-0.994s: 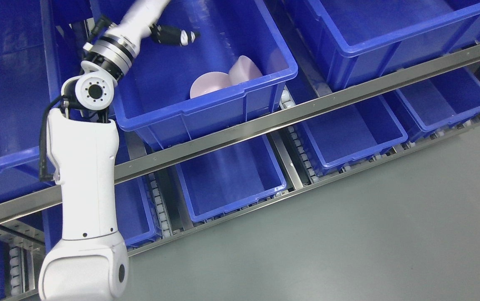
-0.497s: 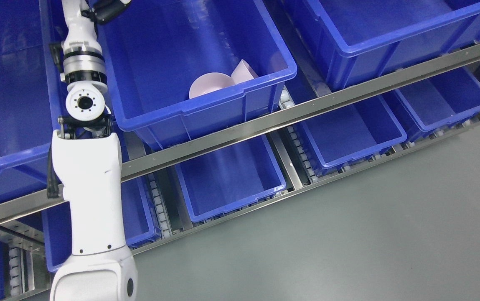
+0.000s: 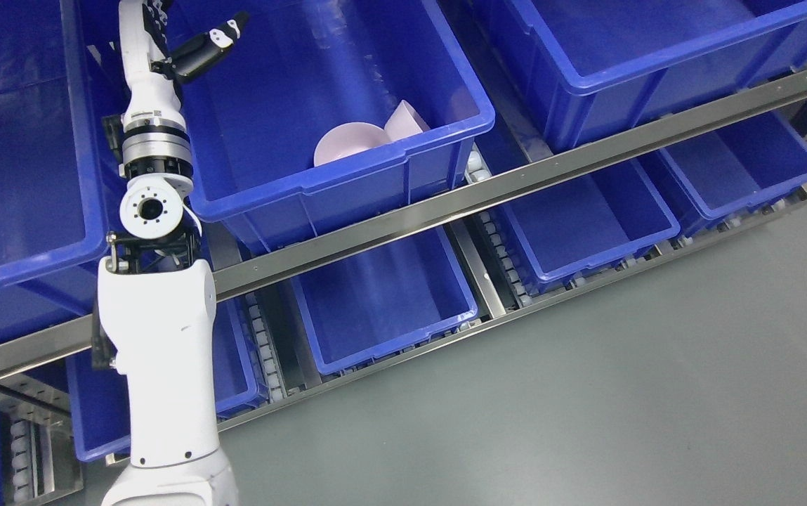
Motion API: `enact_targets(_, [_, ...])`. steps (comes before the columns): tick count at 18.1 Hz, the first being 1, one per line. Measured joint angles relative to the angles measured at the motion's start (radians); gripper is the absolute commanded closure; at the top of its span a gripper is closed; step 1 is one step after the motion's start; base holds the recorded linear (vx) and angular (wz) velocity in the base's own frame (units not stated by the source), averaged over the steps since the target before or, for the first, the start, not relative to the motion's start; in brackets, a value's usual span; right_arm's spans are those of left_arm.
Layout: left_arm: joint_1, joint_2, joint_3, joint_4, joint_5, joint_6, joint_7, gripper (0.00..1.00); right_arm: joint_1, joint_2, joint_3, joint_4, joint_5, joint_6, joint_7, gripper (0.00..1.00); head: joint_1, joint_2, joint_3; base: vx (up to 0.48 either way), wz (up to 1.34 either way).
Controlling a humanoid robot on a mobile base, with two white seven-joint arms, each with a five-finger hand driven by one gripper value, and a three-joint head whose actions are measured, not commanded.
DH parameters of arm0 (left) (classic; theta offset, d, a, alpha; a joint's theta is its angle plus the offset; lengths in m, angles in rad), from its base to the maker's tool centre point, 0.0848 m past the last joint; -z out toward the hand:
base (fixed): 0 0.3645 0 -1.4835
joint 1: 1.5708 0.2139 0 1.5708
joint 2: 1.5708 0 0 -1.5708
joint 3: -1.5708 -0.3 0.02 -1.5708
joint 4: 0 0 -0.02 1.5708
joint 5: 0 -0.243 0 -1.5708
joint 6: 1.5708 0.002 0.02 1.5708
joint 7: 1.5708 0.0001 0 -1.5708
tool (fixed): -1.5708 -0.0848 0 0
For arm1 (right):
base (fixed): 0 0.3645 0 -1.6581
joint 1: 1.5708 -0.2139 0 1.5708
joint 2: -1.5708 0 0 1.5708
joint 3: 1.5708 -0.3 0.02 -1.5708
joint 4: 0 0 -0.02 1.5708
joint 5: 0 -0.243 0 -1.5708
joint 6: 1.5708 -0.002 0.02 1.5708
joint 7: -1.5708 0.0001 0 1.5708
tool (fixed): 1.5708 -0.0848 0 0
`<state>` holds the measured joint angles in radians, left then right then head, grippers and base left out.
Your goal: Stack pink IKEA bowls on left shelf middle
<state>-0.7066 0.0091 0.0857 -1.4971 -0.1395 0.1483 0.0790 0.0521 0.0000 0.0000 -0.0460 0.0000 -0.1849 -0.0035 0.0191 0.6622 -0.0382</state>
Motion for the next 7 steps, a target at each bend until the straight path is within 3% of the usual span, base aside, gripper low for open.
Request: enact_targets(7, [0.025, -0.005, -0.008, -0.044, 0.012, 0.000, -0.003, 0.00, 0.000, 0.000, 0.000, 0.000, 0.000, 0.000, 0.006, 0.00, 0.0000, 0.000, 0.000, -0.024, -0.31])
